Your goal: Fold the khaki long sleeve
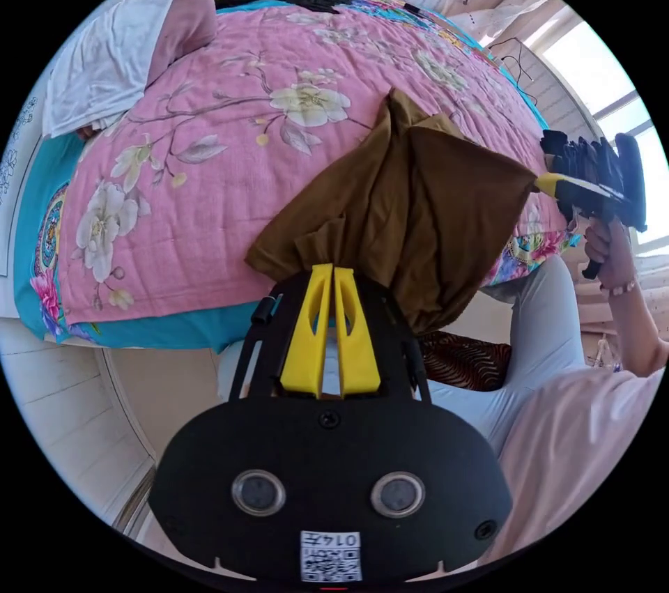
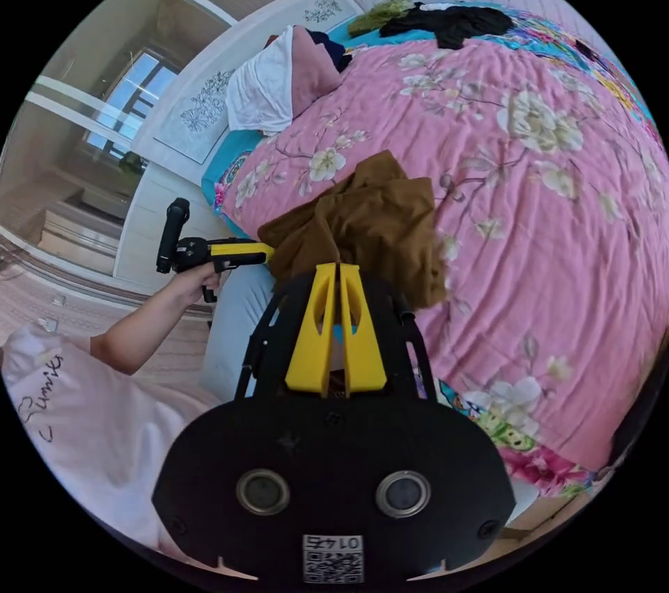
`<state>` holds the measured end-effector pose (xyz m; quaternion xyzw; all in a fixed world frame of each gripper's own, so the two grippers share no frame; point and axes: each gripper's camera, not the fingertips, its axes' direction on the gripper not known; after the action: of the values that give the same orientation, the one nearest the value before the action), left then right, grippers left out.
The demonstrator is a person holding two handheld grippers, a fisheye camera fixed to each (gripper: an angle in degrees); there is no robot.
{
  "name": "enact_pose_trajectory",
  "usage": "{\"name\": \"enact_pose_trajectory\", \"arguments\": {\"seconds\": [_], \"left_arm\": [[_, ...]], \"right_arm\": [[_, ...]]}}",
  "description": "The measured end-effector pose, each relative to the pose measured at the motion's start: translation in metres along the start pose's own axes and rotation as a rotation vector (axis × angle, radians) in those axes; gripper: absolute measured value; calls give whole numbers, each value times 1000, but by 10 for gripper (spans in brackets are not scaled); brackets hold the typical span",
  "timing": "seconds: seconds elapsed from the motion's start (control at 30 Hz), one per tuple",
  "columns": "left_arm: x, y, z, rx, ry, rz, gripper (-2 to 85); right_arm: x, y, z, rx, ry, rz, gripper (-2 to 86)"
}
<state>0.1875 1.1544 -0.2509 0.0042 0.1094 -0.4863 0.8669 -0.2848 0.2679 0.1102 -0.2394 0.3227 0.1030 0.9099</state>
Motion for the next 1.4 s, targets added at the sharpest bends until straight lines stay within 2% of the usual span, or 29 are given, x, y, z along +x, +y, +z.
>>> {"name": "enact_pose_trajectory", "arguments": {"seconds": [0.2,0.47,0.53,0.6,0.67,0.73,0.87,0.97,1.03,1.13,1.2,1.27,1.33,1.4], "left_arm": [[18,4,-63,183,76,51,-10],[50,-23,-109,304,103,112,-10],[47,-31,-109,332,245,73,-10],[50,-48,-114,336,273,79,-10],[63,-71,-127,358,249,145,-9],[81,-106,-156,469,215,221,-8],[94,-153,-190,624,133,199,0],[82,-161,-182,499,77,147,34],[69,-127,-152,326,143,151,57],[54,-63,-101,69,55,117,71],[44,-36,-79,-41,54,63,85],[42,-25,-65,-107,78,63,95],[49,-27,-53,-144,3,112,90],[48,-31,-43,-172,5,98,74]], "right_arm": [[69,129,-79,12,67,200,1],[115,248,-84,-21,10,373,1],[120,260,-86,-7,-13,371,1],[127,271,-88,-11,-34,360,1],[129,279,-92,-15,-19,342,1],[129,289,-99,-9,9,329,2],[136,319,-125,78,34,359,2],[149,338,-133,104,22,399,2],[155,347,-134,104,0,404,2],[162,357,-131,79,-19,401,2],[166,363,-131,63,-33,394,2],[168,366,-133,54,-48,385,2],[168,369,-138,55,-50,373,2],[166,374,-148,69,-38,359,2]]}}
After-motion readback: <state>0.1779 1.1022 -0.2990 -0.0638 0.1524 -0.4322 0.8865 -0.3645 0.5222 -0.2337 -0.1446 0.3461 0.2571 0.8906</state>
